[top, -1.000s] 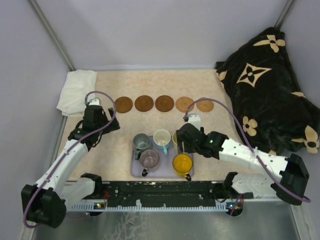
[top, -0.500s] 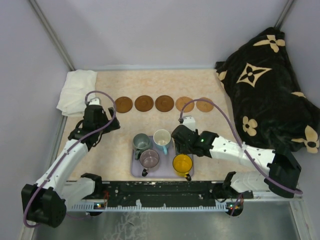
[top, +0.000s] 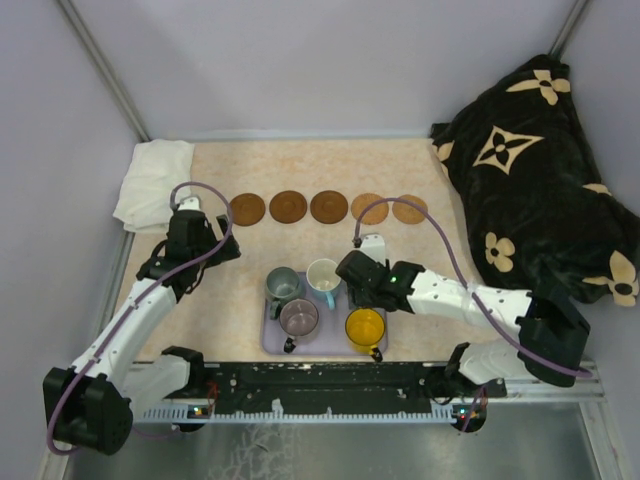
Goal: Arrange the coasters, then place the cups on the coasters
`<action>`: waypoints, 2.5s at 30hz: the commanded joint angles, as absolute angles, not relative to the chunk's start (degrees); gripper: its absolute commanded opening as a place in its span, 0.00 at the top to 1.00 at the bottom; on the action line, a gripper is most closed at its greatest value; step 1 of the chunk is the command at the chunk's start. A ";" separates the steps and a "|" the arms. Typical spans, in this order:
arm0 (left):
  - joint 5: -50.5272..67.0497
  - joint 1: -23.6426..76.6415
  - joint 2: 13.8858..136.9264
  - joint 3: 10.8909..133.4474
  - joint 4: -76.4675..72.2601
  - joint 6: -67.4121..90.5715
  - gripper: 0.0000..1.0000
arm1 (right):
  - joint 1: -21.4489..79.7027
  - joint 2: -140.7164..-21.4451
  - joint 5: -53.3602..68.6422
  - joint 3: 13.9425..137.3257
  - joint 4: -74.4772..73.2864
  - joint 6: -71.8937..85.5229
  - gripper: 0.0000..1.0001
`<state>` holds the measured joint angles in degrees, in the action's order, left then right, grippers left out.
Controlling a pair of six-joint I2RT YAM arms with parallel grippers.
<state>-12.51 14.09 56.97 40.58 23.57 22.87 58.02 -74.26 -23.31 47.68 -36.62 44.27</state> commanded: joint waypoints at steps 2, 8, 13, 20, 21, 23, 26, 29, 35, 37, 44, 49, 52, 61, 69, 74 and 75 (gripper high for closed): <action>-12.22 13.79 56.61 40.12 21.99 22.35 0.01 | 58.45 -75.45 -26.38 49.85 -34.38 45.57 0.51; -12.30 13.80 56.72 40.25 21.88 22.37 0.01 | 58.46 -76.54 -26.87 50.36 -35.16 45.94 0.59; -12.30 13.80 56.69 40.21 21.88 22.42 0.01 | 58.47 -76.42 -27.60 50.26 -35.83 46.61 0.73; -12.06 13.80 56.78 40.17 21.71 22.50 0.01 | 58.45 -76.42 -30.70 50.51 -37.40 47.83 1.00; -12.04 13.80 56.79 40.14 21.71 22.51 0.01 | 58.45 -76.38 -31.38 50.65 -37.70 48.03 1.00; -12.04 13.80 56.79 40.17 21.71 22.57 0.01 | 58.45 -76.02 -32.91 50.80 -38.24 48.46 1.00; -12.12 13.80 56.69 40.13 21.71 22.64 0.01 | 58.45 -74.62 -35.62 50.80 -38.04 48.16 1.00; -12.12 13.80 56.69 40.08 21.70 22.73 0.01 | 58.44 -73.38 -38.54 51.15 -36.90 46.07 1.00; -12.26 13.80 56.36 40.16 21.62 22.77 0.01 | 58.45 -74.58 -45.14 54.03 -36.07 40.13 1.00; -12.29 13.79 56.13 40.07 21.57 22.79 0.01 | 58.45 -74.70 -46.87 54.63 -34.10 37.13 1.00; -12.13 13.80 55.94 39.95 21.20 22.71 0.01 | 55.94 -74.53 -52.67 55.87 -26.31 26.14 1.00; -12.21 13.80 56.00 40.03 21.11 22.51 0.01 | 47.20 -70.23 -47.40 50.61 -12.29 16.06 1.00; -12.28 13.80 56.12 40.06 21.10 22.46 0.01 | 40.70 -69.11 -42.96 48.85 -4.94 12.28 1.00; -12.73 13.80 57.38 40.93 21.09 22.41 0.01 | 26.24 -77.28 -33.07 51.03 8.90 4.50 1.00; -13.84 13.80 58.75 41.82 20.35 22.56 0.01 | 19.79 -84.88 -27.04 55.27 13.99 3.74 1.00; -13.71 13.80 60.34 42.65 19.98 22.44 0.01 | 18.64 -88.40 -25.88 57.04 15.85 3.22 1.00; -13.76 13.80 60.57 42.70 19.91 22.42 0.01 | 18.57 -88.94 -25.58 57.39 15.92 3.28 1.00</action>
<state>-13.15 14.09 59.77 40.58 21.41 22.87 19.16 -88.49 -26.46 51.99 5.65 4.10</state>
